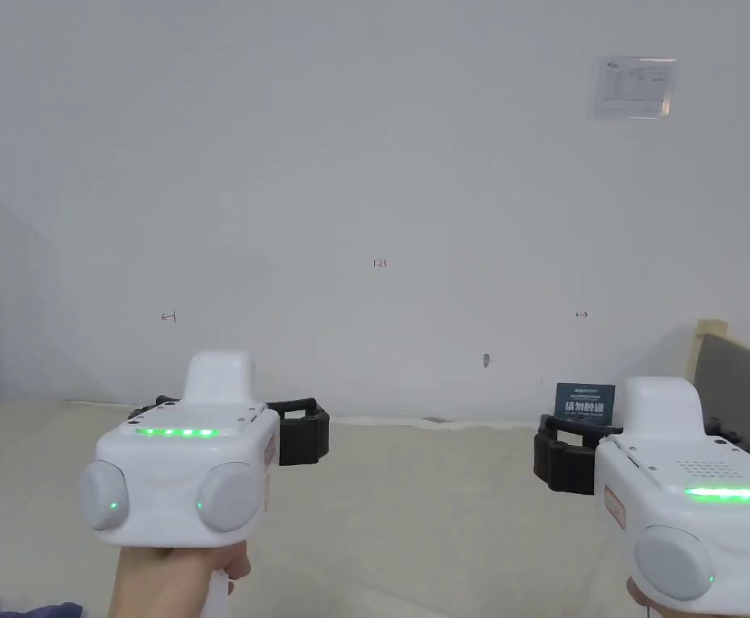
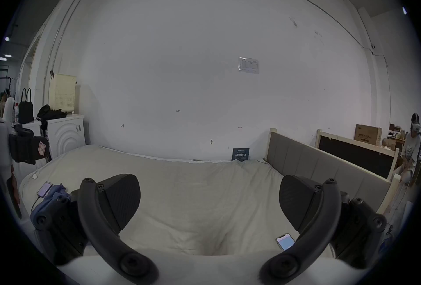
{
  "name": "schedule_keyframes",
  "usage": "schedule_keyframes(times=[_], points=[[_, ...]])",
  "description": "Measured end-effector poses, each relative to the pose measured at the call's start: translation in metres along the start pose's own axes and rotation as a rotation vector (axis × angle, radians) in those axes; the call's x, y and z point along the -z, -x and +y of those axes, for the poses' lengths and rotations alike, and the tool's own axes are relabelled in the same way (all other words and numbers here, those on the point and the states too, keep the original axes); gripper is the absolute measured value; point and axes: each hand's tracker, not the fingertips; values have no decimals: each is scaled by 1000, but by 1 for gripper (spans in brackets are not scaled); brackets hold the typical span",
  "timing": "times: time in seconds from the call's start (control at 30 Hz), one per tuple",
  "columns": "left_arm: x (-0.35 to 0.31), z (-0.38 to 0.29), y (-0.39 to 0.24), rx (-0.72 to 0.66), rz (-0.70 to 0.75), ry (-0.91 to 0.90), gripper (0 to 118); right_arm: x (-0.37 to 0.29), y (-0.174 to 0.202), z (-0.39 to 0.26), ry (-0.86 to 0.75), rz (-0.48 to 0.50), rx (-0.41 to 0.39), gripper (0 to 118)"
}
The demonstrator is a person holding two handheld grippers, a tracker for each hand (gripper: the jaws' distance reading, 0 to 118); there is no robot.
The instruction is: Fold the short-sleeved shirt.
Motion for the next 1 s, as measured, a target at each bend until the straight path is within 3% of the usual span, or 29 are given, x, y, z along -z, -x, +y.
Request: schedule_keyframes(times=[0.47,0.5,0.53,0.57,0.6,0.63,0.67,0.73,0.83,1.0], points=[[-2,-4,2,-6,-32,3,118,4,-5,-5,41,9,34,118],[-2,-4,1,5,-47,9,115,4,-8,-6,54,20,39,110],[-2,-4,1,11,-62,11,85,3,-8,-7,58,34,43,65],[-3,-5,0,16,-74,13,20,1,-8,-8,45,28,32,8],[-2,-5,-6,34,-116,3,0,1,-7,-8,30,-29,-9,1],[3,-5,-7,42,-108,-4,0,1,-8,-8,36,-142,-45,1],[2,-4,-3,-15,-63,-10,0,3,-7,-7,31,-72,2,1],[5,-3,0,-21,-104,18,0,3,-14,-3,66,-32,23,1],[5,-4,-2,18,-67,-6,0,4,-13,-3,56,-64,-21,1],[4,-3,-1,14,-65,3,0,7,-18,-3,77,-45,29,1]])
